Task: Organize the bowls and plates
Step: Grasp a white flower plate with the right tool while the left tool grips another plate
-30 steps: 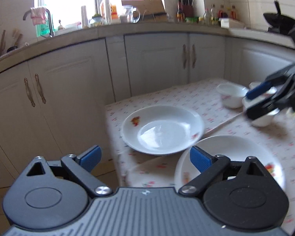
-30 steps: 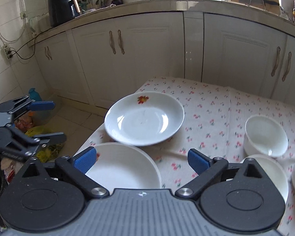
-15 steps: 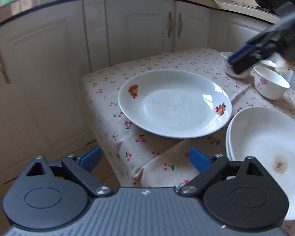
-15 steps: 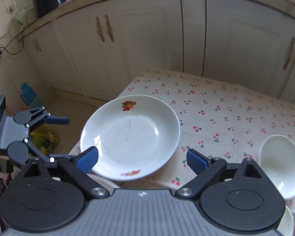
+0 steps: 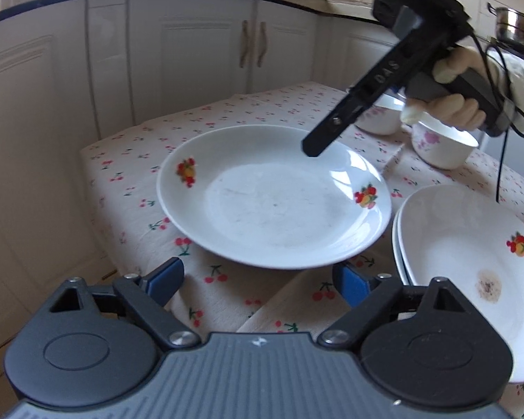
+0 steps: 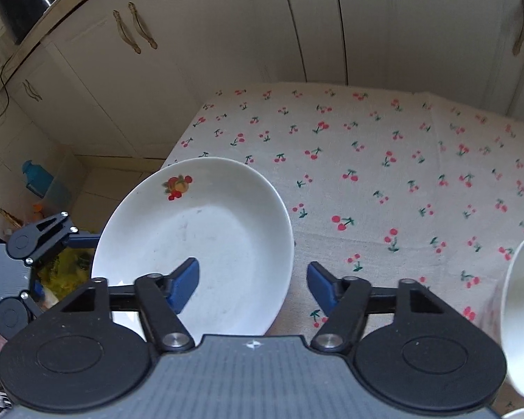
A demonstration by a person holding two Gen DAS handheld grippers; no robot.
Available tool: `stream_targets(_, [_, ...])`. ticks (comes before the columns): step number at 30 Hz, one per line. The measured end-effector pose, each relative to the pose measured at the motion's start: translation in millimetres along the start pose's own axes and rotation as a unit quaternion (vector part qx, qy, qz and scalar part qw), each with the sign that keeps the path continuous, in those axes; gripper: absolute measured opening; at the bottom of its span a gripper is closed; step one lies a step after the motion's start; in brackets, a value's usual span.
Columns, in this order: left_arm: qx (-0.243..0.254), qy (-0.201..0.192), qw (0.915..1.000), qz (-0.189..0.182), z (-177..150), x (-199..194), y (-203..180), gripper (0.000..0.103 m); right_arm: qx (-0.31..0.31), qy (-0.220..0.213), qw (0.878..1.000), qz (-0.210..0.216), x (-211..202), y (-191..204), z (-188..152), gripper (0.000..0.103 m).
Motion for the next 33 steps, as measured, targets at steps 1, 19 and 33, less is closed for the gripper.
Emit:
stream_targets(1, [0.004, -0.001, 1.0000, -0.006, 0.5, 1.3, 0.8, 0.089, 0.002, 0.003, 1.000, 0.004, 1.6, -0.9, 0.6, 0.066])
stream_targets(19, [0.053, -0.012, 0.9976, -0.041, 3.9, 6.3, 3.6, 0.090, 0.011, 0.007, 1.000, 0.014, 26.1, -2.9, 19.6, 0.056])
stream_targets(33, [0.056, -0.012, 0.9977, -0.037, 4.1, 6.4, 2.1, 0.090, 0.008, 0.005, 1.000, 0.018, 31.7, -2.2, 27.4, 0.054])
Point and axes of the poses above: each gripper's, at about its wrist camera, not at the fingertips, and x roughly the way its jaws point, y to its left, z to its top, the point moved 1 cm from there along x, roughly the way its jaws point, and after that the axes turned 7 degrees about x, right-handed, at the moved point
